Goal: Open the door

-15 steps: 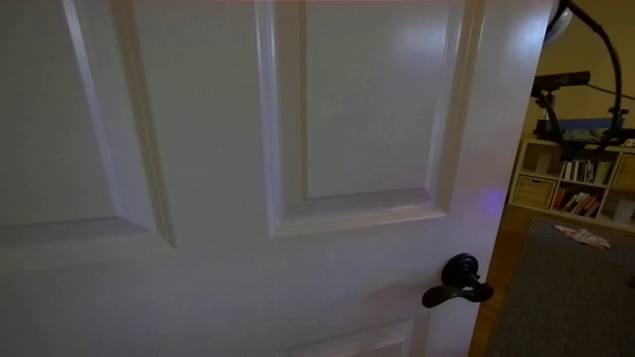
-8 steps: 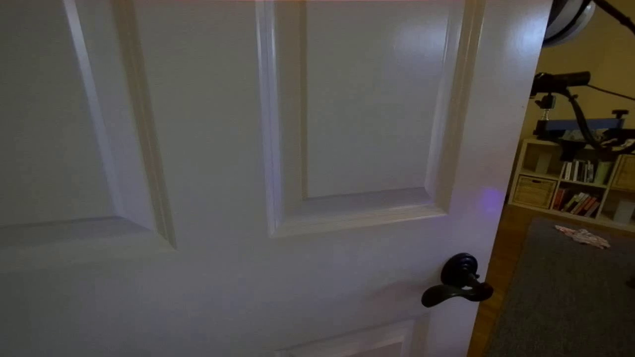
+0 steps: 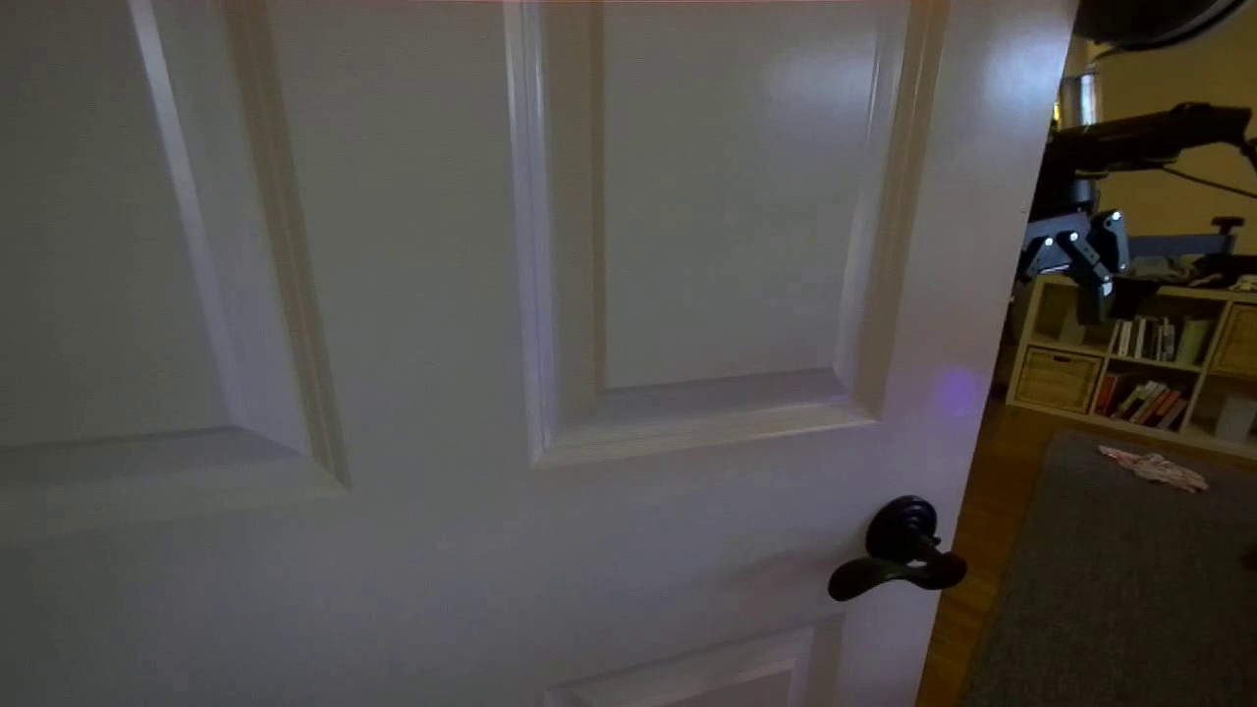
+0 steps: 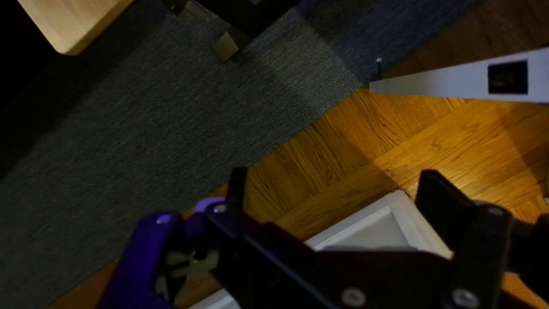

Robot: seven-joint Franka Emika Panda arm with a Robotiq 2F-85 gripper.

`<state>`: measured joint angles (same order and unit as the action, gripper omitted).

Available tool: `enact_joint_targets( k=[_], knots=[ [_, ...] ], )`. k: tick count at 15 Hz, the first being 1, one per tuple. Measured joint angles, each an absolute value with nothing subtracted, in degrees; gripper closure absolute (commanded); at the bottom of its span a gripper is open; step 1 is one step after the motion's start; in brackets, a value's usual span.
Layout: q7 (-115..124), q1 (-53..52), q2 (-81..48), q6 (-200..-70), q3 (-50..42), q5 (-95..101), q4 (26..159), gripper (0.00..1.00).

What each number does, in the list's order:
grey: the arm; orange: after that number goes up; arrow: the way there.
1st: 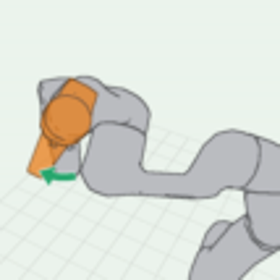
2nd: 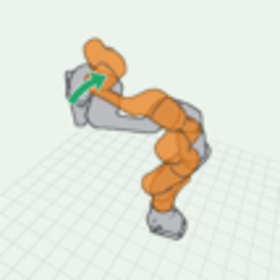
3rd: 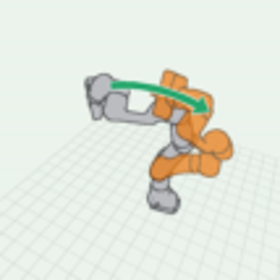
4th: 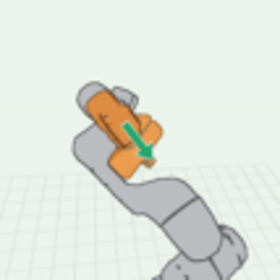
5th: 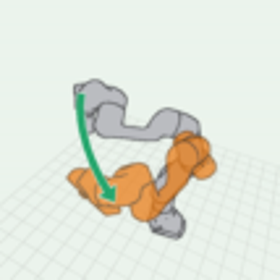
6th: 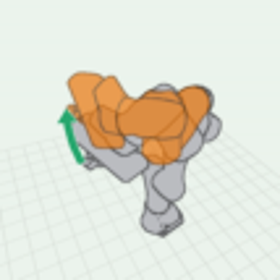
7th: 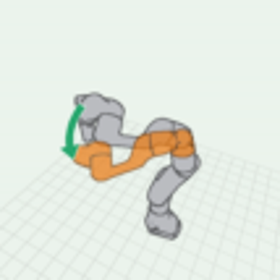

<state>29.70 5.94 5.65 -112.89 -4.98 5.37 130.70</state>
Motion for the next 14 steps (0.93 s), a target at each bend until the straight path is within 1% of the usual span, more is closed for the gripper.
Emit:
enact_joint_targets(
  k=[10,14],
  knots=[
    [29.91,5.03,25.7,-112.12,2.98,3.18,146.37,0.0],
    [29.91,5.04,32.89,-115.68,3.84,-1.3,151.53,0.0]
  ],
)
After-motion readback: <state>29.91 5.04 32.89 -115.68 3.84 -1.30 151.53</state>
